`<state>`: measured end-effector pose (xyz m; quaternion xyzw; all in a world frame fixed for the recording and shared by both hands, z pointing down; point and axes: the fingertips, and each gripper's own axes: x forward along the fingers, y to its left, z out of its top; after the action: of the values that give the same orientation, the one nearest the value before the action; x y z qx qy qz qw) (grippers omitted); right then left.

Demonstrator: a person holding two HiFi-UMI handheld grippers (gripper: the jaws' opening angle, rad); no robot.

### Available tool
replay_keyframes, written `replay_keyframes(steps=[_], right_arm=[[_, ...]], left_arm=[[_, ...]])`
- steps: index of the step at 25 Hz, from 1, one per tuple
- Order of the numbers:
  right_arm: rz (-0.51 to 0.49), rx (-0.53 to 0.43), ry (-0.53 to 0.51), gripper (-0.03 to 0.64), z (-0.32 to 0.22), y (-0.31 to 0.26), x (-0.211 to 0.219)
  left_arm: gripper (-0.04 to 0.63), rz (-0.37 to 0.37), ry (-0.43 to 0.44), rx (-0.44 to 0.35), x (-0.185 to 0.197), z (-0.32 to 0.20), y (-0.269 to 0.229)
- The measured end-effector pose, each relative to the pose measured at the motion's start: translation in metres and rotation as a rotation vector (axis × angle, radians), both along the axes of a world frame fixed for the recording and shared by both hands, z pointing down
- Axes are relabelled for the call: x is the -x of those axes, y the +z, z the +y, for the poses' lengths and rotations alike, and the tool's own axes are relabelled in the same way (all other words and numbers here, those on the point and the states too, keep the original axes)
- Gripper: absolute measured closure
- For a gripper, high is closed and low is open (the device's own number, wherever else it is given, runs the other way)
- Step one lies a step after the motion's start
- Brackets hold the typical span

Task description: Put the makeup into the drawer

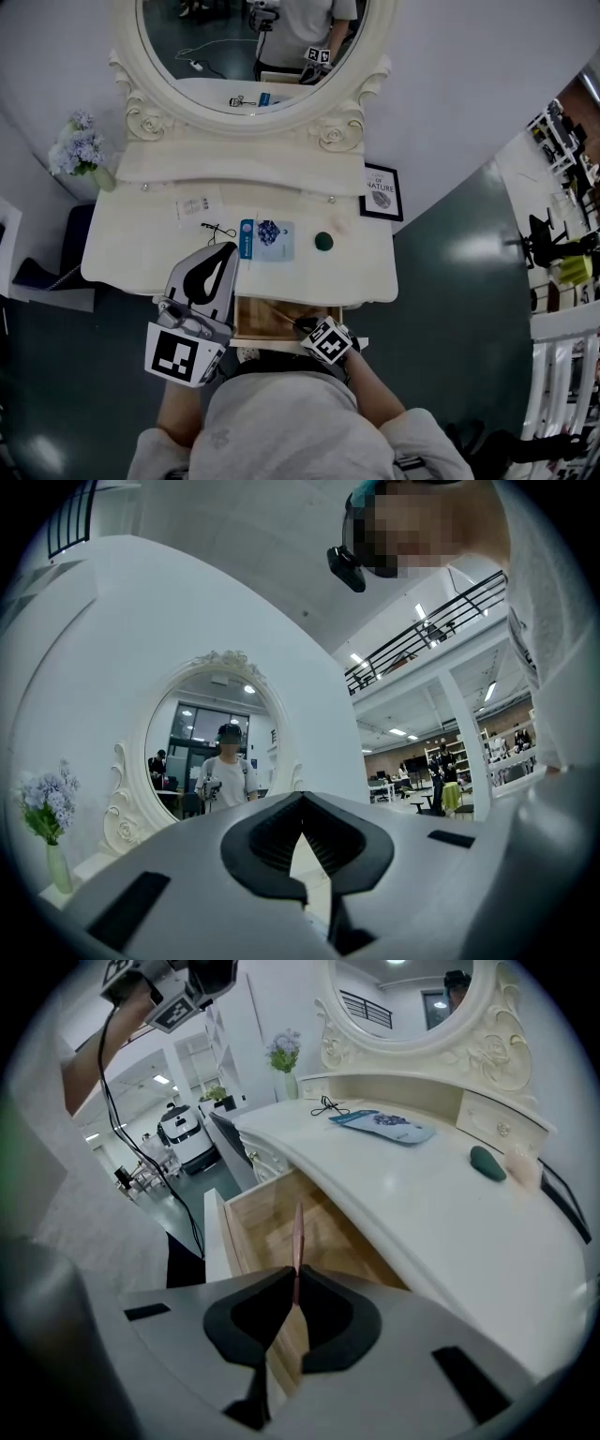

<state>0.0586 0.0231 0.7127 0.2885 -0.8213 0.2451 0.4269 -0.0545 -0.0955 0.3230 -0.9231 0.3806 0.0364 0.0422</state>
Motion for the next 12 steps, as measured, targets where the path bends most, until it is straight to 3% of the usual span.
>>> replay_keyframes(steps=[12], right_arm=[[0.123,0.120,-0.027,0.581,0.006,0.027,-0.006]], left_arm=[[0.583,0.015,-0.017,-0.009,0.002,-0.003,-0.003]])
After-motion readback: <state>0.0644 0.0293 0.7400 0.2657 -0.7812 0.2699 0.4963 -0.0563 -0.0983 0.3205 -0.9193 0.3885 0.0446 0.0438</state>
